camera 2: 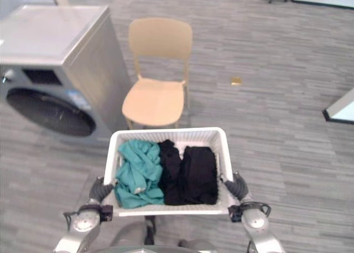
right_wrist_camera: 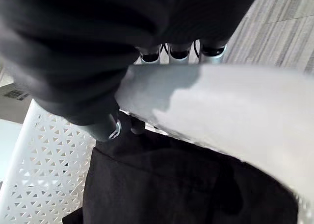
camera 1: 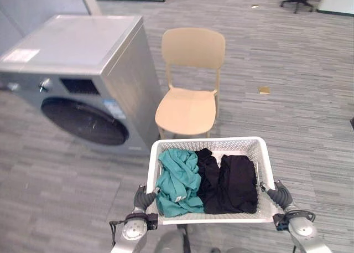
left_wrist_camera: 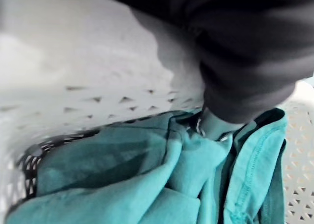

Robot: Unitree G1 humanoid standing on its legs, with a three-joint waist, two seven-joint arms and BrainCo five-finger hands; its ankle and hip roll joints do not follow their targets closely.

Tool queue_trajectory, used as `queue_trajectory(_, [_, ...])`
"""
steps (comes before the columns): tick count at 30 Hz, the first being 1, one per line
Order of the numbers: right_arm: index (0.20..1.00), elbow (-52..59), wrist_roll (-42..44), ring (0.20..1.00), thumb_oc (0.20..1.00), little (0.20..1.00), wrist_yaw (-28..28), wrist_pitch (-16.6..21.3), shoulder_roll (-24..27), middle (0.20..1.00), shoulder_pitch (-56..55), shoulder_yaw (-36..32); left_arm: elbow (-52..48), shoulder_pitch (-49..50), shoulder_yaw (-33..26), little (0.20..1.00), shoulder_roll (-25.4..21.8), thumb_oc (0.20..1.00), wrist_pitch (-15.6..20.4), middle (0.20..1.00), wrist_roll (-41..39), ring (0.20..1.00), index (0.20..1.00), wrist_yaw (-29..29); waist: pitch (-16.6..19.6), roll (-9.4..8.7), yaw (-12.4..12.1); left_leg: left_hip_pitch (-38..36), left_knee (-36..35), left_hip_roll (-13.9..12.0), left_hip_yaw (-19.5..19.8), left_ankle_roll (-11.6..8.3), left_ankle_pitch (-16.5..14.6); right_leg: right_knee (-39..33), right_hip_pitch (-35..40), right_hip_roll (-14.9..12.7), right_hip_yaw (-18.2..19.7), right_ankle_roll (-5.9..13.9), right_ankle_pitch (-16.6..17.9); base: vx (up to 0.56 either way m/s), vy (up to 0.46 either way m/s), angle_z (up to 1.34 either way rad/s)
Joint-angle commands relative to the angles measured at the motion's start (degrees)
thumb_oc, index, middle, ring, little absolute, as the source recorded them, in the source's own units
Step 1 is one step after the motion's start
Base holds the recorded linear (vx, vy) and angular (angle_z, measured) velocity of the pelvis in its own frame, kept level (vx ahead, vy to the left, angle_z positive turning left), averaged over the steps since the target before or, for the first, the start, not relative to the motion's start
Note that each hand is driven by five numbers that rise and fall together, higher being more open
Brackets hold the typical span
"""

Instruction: Grab the laundry basket,head to the washer,open it,put in the laundry and shut it.

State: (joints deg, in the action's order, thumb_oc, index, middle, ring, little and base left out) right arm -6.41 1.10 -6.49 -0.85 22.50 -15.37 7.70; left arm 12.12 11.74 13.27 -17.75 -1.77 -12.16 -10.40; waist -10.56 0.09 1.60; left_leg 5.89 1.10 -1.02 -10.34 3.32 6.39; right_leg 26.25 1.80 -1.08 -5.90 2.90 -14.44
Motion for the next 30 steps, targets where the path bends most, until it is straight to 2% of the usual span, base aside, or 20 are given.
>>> queue_trajectory(1, [0.2,3.69,3.07,0.2,0.2,0.2,1.36,4.59,-0.33,0.2,5.19,-2.08,-6.52,-2.6,-2.52,0.2,-5.04,0.2,5.61,0.2,-1.55,0.2,0.2,2.64,0.09,-2.07,-1.07,-0.12,3.05,-1.37,0.1,-2.36,-6.69,0.33,-6.0,-5.99,2.71,5.68,14.77,0.35,0.191,-0.13])
queue_trajectory(2, [0.2,3.37,3.18,0.2,0.2,0.2,1.29,4.55,-0.06,0.2,6.1,-1.58,-6.55,-2.46,-2.81,0.2,-5.22,0.2,5.81,0.2,-1.5,0.2,0.2,2.71,-0.99,-1.58,-0.01,-3.33,1.65,-0.5,0.21,-2.01,-8.08,-2.75,-11.27,-3.57,0.64,4.71,12.68,0.34,0.153,0.09])
queue_trajectory(5, [0.2,3.02,3.55,0.2,0.2,0.2,1.16,4.45,0.26,0.2,6.42,-1.48,-6.76,-2.24,-3.0,0.2,-5.18,0.2,5.94,0.2,-1.64,0.2,0.2,2.87,-2.27,-1.95,0.96,-5.34,1.67,0.73,0.94,-1.88,-9.42,-7.45,-13.96,-1.87,-1.16,4.49,12.23,0.25,0.049,0.25])
queue_trajectory(6, [0.2,2.92,3.75,0.2,0.2,0.2,1.19,4.32,0.55,0.2,6.25,-1.75,-6.47,-2.09,-3.25,0.2,-4.96,0.2,6.03,0.2,-1.4,0.2,0.2,3.13,-2.71,-2.56,1.84,-7.5,1.34,2.16,2.2,-2.0,-11.0,-14.31,-14.49,-0.83,-2.24,4.89,12.85,0.39,-0.001,0.31])
queue_trajectory(8, [0.2,2.69,3.79,0.2,0.2,0.2,1.26,4.47,0.65,0.2,6.26,-1.72,-6.01,-2.16,-3.18,0.2,-4.75,0.2,6.3,0.2,-1.02,0.2,0.2,3.18,-3.14,-2.66,2.2,-8.22,1.38,2.54,2.83,-2.14,-11.48,-16.71,-14.51,-0.46,-3.03,4.99,13.74,0.29,-0.042,0.19])
queue_trajectory(9, [0.2,2.68,3.65,0.2,0.2,0.2,1.65,4.57,0.92,0.2,5.56,-1.99,-5.89,-1.89,-3.37,0.2,-4.81,0.2,6.57,0.2,-0.56,0.2,0.2,3.41,-3.12,-2.89,2.3,-9.26,1.82,2.84,3.14,-2.67,-12.79,-18.26,-15.06,-1.53,-5.89,4.96,14.67,0.26,-0.083,0.43])
queue_trajectory(10, [0.2,3.09,3.91,0.2,0.2,0.2,1.67,4.74,1.0,0.2,4.81,-2.3,-6.0,-1.89,-2.96,0.2,-4.73,0.2,6.68,0.2,-0.23,0.2,0.2,3.97,-2.8,-3.02,2.57,-9.94,2.59,3.17,3.88,-2.68,-14.21,-20.07,-13.43,-1.09,-4.99,4.64,14.0,0.36,-0.122,0.61])
queue_trajectory(11, [0.2,2.83,4.52,0.2,0.2,0.2,1.9,4.93,0.53,0.2,3.98,-2.55,-5.84,-1.5,-2.47,0.2,-4.03,0.2,6.55,0.2,0.45,0.2,0.2,4.36,-2.29,-3.26,2.98,-10.12,4.15,3.48,4.22,-3.22,-15.18,-20.23,-12.26,-0.58,-3.34,3.52,14.08,0.29,-0.111,0.67])
queue_trajectory(13, [0.2,2.28,4.95,0.2,0.2,0.2,2.02,5.2,0.96,0.2,3.58,-3.18,-5.89,-0.97,-2.29,0.2,-3.24,0.2,6.8,0.2,-0.01,0.2,0.2,5.2,-1.13,-3.34,3.24,-9.67,9.06,3.35,3.4,-4.26,-16.75,-21.73,-9.36,-1.13,-3.88,2.69,14.74,0.28,-0.104,0.98])
queue_trajectory(15, [0.2,2.04,5.17,0.2,0.2,0.2,1.36,5.18,1.84,0.2,4.42,-3.75,-6.11,-1.38,-1.85,0.2,-2.89,0.2,6.54,0.2,-0.77,0.2,0.2,5.01,-2.01,-3.56,2.87,-5.18,16.45,1.61,2.07,-5.52,-13.77,-23.0,-6.67,-1.91,-3.83,1.96,14.22,0.11,-0.047,0.75])
queue_trajectory(17, [0.2,2.14,4.96,0.2,0.2,0.2,0.61,5.16,2.35,0.2,4.83,-3.95,-5.88,-1.69,-1.89,0.2,-2.92,0.2,6.24,0.2,-0.47,0.2,0.2,4.67,-2.53,-3.89,2.08,-0.11,17.6,1.0,1.87,-5.09,-13.9,-24.1,-5.37,-2.07,-3.27,1.48,13.65,0.07,-0.005,0.42])
queue_trajectory(20, [0.2,2.09,4.78,0.2,0.2,0.2,0.21,4.9,2.81,0.2,4.76,-3.93,-5.64,-1.16,-2.3,0.2,-2.94,0.2,6.06,0.2,-0.3,0.2,0.2,4.34,-2.08,-3.23,1.37,0.76,11.89,0.37,3.74,-5.4,-11.54,-24.81,-4.5,-1.29,-2.45,1.67,13.08,0.13,0.032,-0.18])
queue_trajectory(21, [0.2,2.09,4.78,0.2,0.2,0.2,0.21,4.9,2.81,0.2,4.76,-3.93,-5.64,-1.16,-2.3,0.2,-2.94,0.2,6.06,0.2,-0.3,0.2,0.2,4.34,-2.08,-3.23,1.37,0.76,11.89,0.37,3.74,-5.4,-11.54,-24.81,-4.5,-1.29,-2.45,1.67,13.08,0.17,0.086,-0.28])
queue_trajectory(22, [0.2,1.32,4.75,0.2,0.2,0.2,-0.06,4.91,2.76,0.2,5.13,-3.46,-5.14,-1.42,-2.45,0.2,-2.56,0.2,6.02,0.2,-0.45,0.2,0.2,3.58,-1.83,-2.66,0.94,1.12,7.28,-0.58,5.64,-6.03,-8.5,-25.53,-3.34,-0.76,-1.35,1.77,12.35,0.15,0.091,-0.41])
queue_trajectory(23, [0.2,0.94,4.8,0.2,0.2,0.2,-0.25,4.88,2.74,0.2,5.43,-3.23,-4.93,-1.7,-2.44,0.2,-2.49,0.2,5.93,0.2,-0.38,0.2,0.2,3.08,-2.06,-2.54,0.62,1.96,6.44,-1.08,6.46,-6.36,-6.99,-25.24,-2.88,-0.7,-0.82,1.6,11.91,0.15,0.09,-0.58])
queue_trajectory(24, [0.2,0.91,4.8,0.2,0.2,0.2,-0.26,4.89,2.74,0.2,5.47,-3.23,-4.9,-1.74,-2.44,0.2,-2.48,0.2,5.94,0.2,-0.38,0.2,0.2,3.06,-2.1,-2.57,0.6,1.89,6.36,-1.06,6.44,-6.38,-6.95,-25.18,-2.88,-0.72,-0.79,1.59,11.86,0.12,0.106,-0.68])
queue_trajectory(25, [0.2,0.02,4.58,0.2,0.2,0.2,-0.52,4.75,2.68,0.2,6.35,-2.59,-4.05,-2.48,-2.43,0.2,-2.25,0.2,5.83,0.2,-0.34,0.2,0.2,2.51,-2.21,-2.01,0.04,2.8,4.68,-1.89,8.23,-6.84,-5.28,-24.9,-2.25,-0.38,0.49,1.31,10.82,0.12,0.129,-0.69])
queue_trajectory(27, [0.2,-1.33,4.15,0.2,0.2,0.2,-0.56,4.61,2.71,0.2,7.2,-1.76,-2.8,-3.26,-2.04,0.2,-2.08,0.2,5.85,0.2,0.44,0.2,0.2,2.13,-2.1,-1.32,-0.09,2.11,3.01,-2.48,8.61,-7.09,-4.71,-24.3,-1.87,-0.34,1.34,1.26,9.95,0.16,0.173,-0.67])
queue_trajectory(30, [0.2,-3.15,3.16,0.2,0.2,0.2,-1.14,4.42,2.34,0.2,8.36,-1.22,-0.22,-4.73,-0.95,0.2,-2.25,0.2,5.5,0.2,2.21,0.2,0.2,1.9,-1.04,0.03,0.36,-0.68,-0.09,-2.25,6.97,-6.96,-4.59,-24.49,-0.54,-1.15,1.77,1.85,9.34,0.16,0.202,-0.55])
